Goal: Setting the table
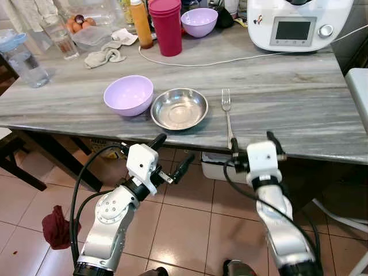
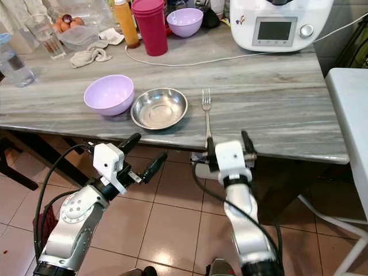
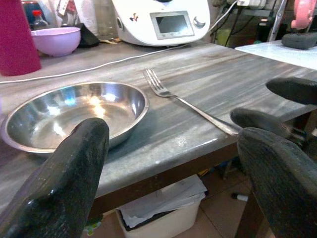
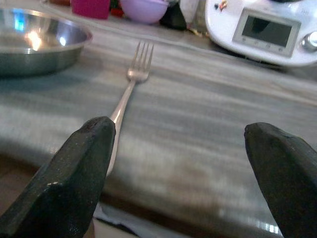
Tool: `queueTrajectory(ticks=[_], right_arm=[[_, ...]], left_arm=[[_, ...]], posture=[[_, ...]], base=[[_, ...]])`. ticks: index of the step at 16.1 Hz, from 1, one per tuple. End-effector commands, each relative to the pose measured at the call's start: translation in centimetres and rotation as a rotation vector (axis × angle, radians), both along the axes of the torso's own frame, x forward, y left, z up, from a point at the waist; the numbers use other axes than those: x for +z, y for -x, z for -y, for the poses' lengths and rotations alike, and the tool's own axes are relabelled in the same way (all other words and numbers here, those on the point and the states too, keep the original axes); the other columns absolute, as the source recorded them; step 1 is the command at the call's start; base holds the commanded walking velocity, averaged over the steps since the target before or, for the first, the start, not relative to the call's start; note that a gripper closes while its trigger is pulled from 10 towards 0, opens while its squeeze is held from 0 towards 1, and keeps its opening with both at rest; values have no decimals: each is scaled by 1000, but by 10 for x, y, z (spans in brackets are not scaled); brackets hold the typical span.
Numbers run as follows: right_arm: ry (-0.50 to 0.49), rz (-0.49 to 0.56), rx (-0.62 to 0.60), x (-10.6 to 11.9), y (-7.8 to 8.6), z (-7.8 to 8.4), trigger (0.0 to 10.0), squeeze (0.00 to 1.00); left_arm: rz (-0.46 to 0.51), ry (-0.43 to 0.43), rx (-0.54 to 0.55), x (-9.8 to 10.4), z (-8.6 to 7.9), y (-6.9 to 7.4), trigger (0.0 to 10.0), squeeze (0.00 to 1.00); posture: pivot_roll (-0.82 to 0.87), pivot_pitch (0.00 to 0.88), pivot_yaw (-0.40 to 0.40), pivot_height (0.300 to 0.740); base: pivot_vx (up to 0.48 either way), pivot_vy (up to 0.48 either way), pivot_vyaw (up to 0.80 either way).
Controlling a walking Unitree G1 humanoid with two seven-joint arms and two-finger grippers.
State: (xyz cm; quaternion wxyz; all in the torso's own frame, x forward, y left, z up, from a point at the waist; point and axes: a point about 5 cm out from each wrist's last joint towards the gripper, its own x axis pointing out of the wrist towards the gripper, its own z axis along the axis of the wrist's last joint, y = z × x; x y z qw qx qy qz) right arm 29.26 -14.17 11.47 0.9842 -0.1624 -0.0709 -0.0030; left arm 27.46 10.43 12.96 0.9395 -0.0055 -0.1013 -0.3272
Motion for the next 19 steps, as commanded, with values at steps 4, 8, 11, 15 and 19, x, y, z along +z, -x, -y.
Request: queueTrajectory(ticks=[4,8,11,15,19], right_arm=[[10,-25,22,-3,9,-3,10000,1000],[24,-30,52,-4,12,-7,10000,1000],[23,-43,72,-6,13,-11,10000,1000],[15,-66,75,-10,13,-11,10000,1000],[10,-78,68,-12,10,-10,10000,984]], left_arm=[[-7,-13,21,-2,-5,-1,10000,0],[-6,-12,22,-1,-5,-2,10000,0],[-5,-10,21,-1,-4,-1,10000,0],[-6,-11,21,-1,-4,-1,10000,0],[-2,-5,-10,-1,-1,1,10000,0]], posture=[[-189,158,126,740],[-192,159,126,740],[-190,159,125,740],[-188,159,124,740],[-189,160,127,740]], base=[[0,0,0],[0,0,0],[0,0,0],[0,0,0],[0,0,0]])
